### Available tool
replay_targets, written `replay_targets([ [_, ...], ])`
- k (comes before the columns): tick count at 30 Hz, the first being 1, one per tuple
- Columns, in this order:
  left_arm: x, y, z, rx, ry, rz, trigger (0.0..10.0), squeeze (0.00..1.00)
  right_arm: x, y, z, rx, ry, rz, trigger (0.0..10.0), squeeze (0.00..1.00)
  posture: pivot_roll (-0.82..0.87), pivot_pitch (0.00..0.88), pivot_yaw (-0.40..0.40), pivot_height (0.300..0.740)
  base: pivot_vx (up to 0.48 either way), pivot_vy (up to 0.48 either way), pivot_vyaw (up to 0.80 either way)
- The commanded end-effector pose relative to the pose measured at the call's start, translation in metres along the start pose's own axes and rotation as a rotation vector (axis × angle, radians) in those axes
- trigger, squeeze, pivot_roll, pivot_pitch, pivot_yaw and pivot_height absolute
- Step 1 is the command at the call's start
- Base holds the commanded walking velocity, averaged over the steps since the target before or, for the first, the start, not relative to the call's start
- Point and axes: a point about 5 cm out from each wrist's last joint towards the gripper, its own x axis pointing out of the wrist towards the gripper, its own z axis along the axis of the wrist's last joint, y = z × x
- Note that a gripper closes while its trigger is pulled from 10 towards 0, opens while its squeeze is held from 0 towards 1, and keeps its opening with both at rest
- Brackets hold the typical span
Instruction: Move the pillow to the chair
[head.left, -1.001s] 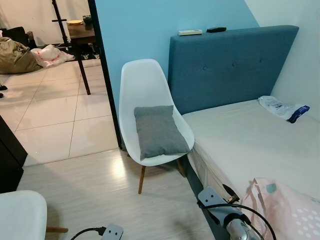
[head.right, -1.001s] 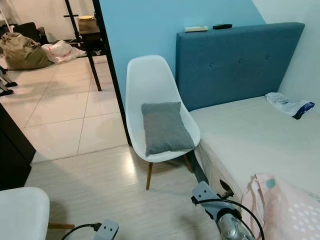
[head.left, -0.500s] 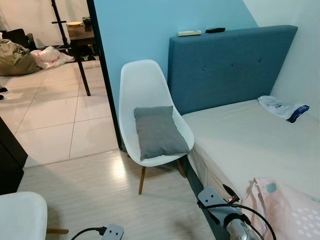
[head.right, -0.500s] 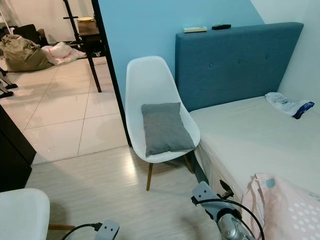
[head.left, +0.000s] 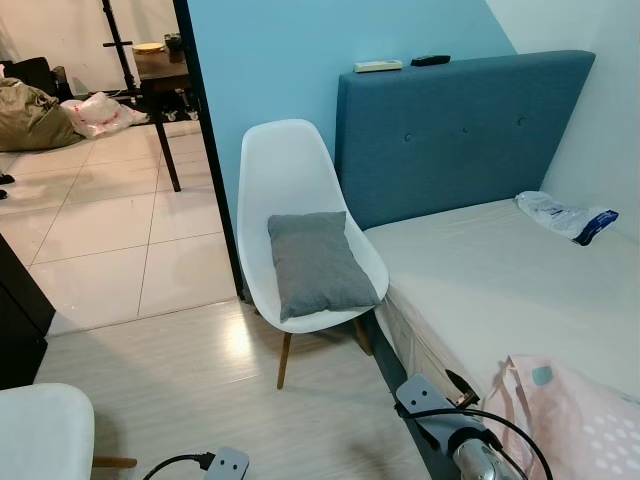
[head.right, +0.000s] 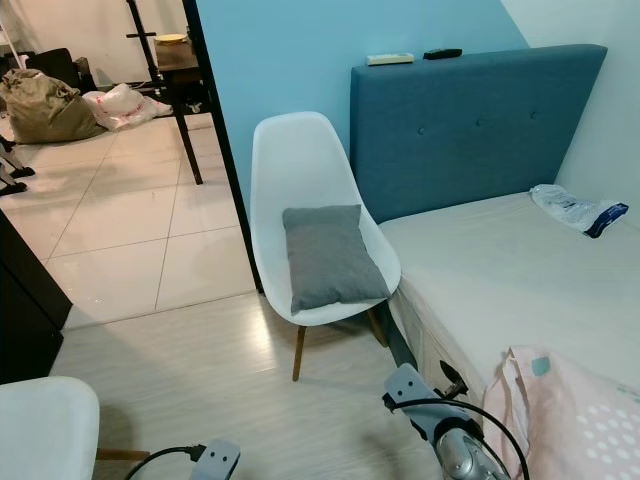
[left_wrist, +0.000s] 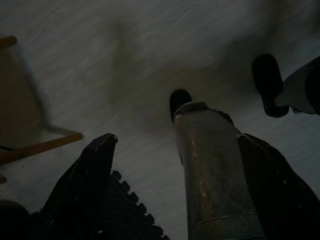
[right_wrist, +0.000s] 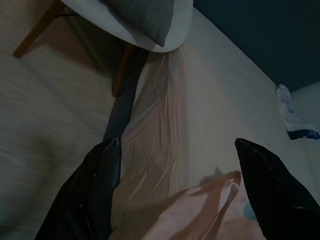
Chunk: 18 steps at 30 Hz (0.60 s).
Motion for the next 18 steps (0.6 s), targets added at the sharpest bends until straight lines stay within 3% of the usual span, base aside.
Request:
replay_targets([
  [1,-0.0002,0.0005,-0.0024,0.004,0.014,-0.001,10.0,0.00,-0.0019,0.0013,-0.0021,0.014,0.005,-0.003,10.0,0.00,-0.04,0.000,-0.009,0.740,0.000,0.000,0.00],
  [18,0.0000,0.0005,-0.0010,-0.019,0.007,0.005,10.0,0.00,-0.0017,0.0011,-0.0018,0.014,0.004,-0.003,10.0,0.00,-0.02,0.000,-0.033,0.740,0.000,0.000,0.00],
])
